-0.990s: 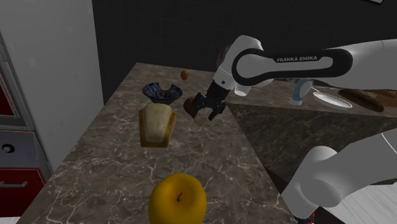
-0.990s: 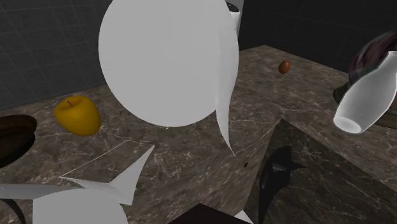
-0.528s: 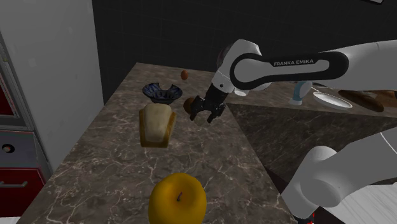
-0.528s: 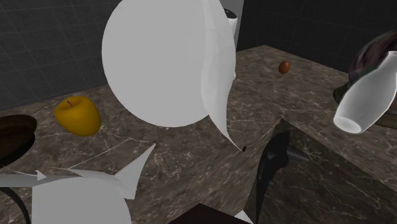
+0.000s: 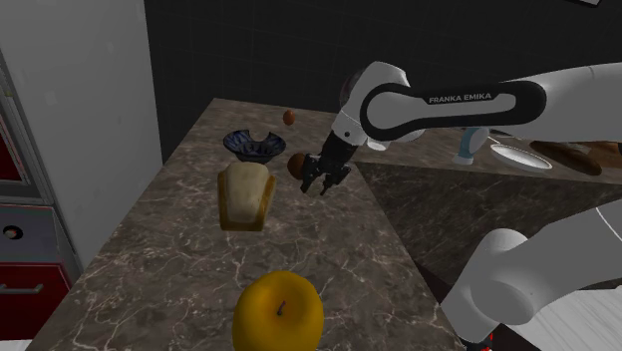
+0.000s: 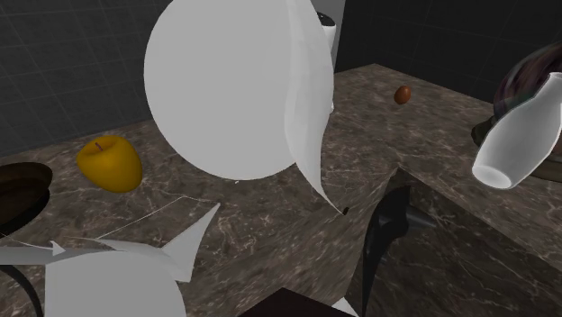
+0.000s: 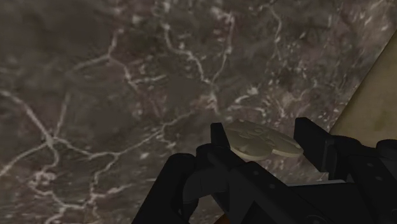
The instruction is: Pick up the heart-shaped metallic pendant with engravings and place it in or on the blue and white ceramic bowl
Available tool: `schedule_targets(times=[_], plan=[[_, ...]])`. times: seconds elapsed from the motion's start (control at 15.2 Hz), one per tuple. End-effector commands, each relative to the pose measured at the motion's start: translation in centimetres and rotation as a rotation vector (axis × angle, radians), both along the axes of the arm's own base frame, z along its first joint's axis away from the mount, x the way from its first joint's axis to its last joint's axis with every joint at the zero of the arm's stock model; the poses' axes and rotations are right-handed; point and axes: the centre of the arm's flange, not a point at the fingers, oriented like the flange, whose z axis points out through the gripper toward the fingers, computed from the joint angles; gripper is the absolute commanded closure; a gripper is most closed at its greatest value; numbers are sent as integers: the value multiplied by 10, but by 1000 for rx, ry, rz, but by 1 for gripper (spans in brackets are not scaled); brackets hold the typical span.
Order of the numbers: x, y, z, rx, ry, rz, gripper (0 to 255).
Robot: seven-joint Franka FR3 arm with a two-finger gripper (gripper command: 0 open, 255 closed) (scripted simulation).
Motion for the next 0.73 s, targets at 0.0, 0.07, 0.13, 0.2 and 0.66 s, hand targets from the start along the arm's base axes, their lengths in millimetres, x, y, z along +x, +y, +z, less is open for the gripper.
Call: schedule_targets(times=[0.0, 0.07, 0.13, 0.2, 0.66], plan=[[0, 0, 0, 0, 0, 0, 255], [0, 0, 0, 0, 0, 0, 255], [0, 0, 0, 0, 0, 0, 255], [0, 0, 0, 0, 0, 0, 255], [0, 0, 37, 0, 0, 0, 255]])
